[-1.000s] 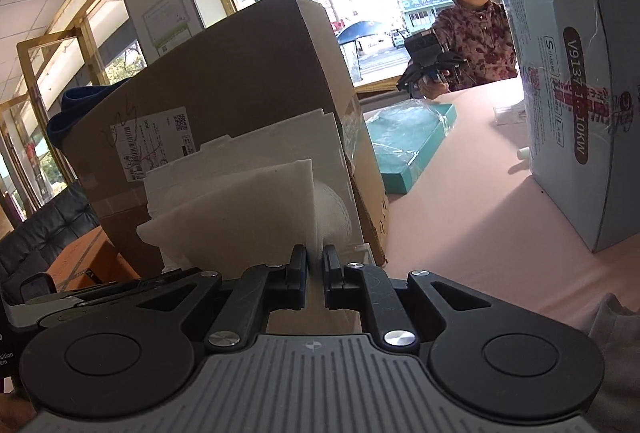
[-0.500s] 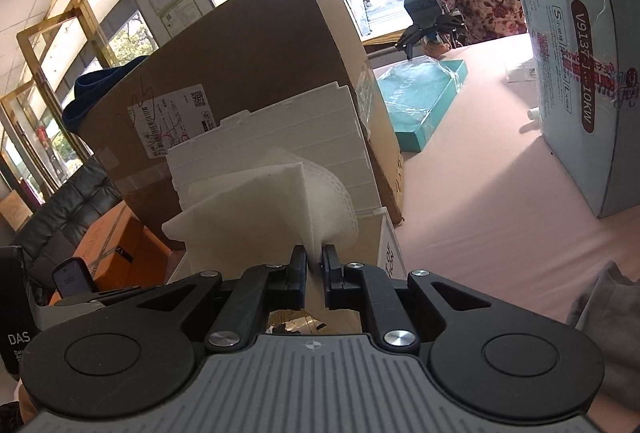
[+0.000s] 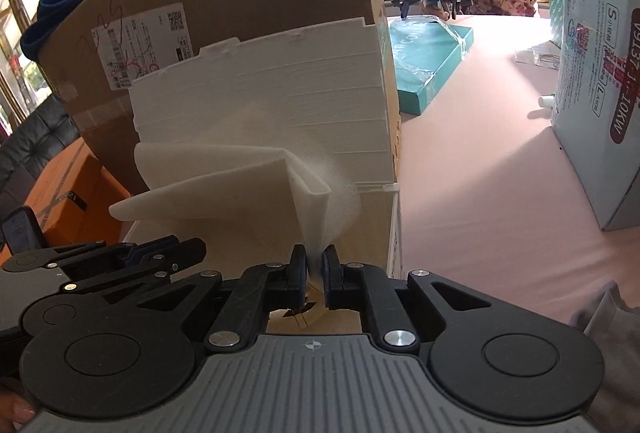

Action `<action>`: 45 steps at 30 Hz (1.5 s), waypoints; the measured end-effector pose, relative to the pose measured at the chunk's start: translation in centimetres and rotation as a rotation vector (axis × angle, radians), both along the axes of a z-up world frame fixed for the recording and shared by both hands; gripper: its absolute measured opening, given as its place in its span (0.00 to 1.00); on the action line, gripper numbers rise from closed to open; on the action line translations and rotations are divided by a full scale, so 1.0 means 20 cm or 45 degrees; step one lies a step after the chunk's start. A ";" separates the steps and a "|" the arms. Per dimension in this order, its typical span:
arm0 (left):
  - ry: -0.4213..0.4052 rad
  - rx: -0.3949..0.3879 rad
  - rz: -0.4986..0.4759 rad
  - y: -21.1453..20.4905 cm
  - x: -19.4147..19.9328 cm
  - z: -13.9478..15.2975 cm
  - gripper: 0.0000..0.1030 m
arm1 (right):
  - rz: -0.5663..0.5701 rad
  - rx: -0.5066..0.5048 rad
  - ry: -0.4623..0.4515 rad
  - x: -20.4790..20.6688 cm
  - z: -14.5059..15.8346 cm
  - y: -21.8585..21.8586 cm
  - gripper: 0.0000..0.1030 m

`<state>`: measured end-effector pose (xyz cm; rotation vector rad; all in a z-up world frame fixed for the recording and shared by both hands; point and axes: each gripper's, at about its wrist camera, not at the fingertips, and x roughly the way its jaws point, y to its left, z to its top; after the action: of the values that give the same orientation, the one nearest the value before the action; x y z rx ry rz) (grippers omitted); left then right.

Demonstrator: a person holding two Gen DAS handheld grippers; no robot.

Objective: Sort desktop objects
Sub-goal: 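Lower the cream cloth into the white box and open the left gripper, then move the left tool away from the white box toward the grey cloth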

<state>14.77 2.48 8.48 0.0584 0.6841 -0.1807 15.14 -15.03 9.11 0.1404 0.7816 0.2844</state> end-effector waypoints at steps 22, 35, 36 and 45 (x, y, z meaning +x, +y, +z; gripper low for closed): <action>-0.241 0.024 0.041 0.02 0.01 0.22 0.47 | 0.122 -0.134 -0.214 -0.03 0.17 0.07 0.12; 0.128 0.014 -0.015 -0.01 0.22 0.00 0.44 | 0.162 -0.183 0.143 0.20 -0.07 0.17 0.08; 0.138 0.013 -0.015 -0.01 0.23 -0.01 0.44 | 0.167 -0.193 0.144 0.20 -0.08 0.18 0.08; 0.128 0.031 -0.016 -0.02 0.23 -0.03 0.46 | 0.174 -0.184 0.085 0.16 -0.08 0.17 0.08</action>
<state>19.39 2.06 7.96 0.0773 0.7865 -0.1882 18.38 -11.66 7.44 -0.0399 0.8768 0.3527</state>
